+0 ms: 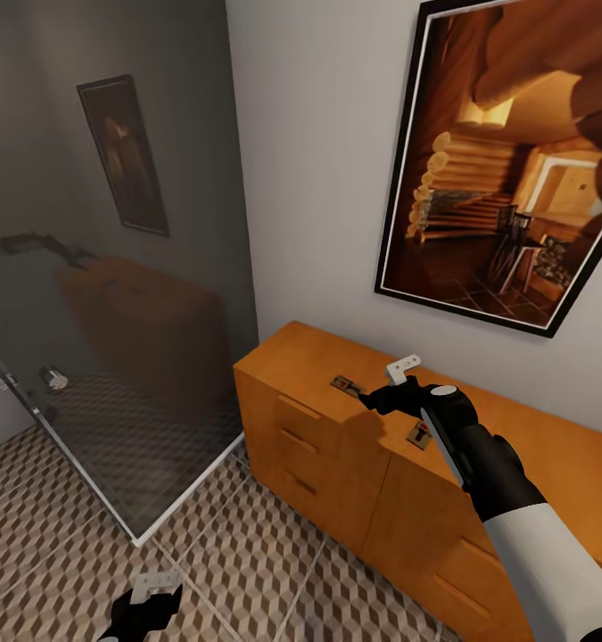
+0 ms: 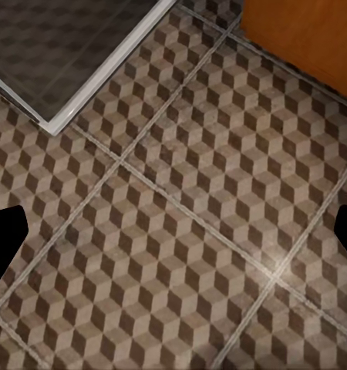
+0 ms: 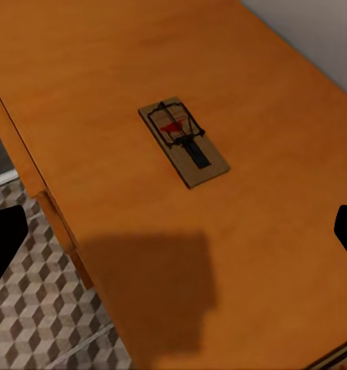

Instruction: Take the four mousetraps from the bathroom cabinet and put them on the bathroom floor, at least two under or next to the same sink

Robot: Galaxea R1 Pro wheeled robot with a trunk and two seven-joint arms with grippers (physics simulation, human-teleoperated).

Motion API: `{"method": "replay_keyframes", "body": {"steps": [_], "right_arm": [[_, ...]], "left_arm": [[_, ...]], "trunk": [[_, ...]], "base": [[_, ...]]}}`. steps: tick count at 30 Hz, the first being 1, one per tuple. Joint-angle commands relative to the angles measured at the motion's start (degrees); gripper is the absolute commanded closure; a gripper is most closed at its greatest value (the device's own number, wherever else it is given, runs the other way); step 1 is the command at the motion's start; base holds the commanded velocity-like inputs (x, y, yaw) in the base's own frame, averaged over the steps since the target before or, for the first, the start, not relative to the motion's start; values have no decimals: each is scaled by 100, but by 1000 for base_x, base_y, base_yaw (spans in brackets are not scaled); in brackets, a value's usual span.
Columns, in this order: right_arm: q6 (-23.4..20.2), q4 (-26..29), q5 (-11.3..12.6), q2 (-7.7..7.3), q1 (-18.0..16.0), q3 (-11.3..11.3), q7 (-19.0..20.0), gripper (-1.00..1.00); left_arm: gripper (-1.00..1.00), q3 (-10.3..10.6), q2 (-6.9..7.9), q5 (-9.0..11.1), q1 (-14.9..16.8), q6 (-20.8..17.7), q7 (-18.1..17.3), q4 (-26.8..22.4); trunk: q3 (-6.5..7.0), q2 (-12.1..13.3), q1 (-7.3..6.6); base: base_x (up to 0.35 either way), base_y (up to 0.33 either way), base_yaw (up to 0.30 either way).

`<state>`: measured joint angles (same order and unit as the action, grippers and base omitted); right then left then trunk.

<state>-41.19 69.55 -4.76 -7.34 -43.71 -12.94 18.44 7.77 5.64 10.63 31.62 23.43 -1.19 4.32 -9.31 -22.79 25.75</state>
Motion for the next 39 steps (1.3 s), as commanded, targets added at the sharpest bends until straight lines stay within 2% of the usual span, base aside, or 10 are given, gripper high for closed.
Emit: {"method": "replay_keyframes", "body": {"steps": [1,13,22,39], "right_arm": [[-20,6,-51,-4,-6,-7,37,-100],[-20,6,-51,-3,-6,-7,37,-100],[-20,6,-51,-4,-6,-7,37,-100],[-20,6,-31,-4,-6,-7,43,-100]], "left_arm": [[-100,49,-2,53,11,38,-13,25],[-100,49,-2,53,11,38,-13,25],[-100,49,-2,53,11,38,-13,25],[-100,49,-2,53,11,38,-13,25]], "trunk": [[-21,-13,4],[-126,-13,4],[-206,-13,4],[-213,-13,4]], "base": [[35,-32,0],[155,-131,0],[36,-22,0],[148,21,0]]}}
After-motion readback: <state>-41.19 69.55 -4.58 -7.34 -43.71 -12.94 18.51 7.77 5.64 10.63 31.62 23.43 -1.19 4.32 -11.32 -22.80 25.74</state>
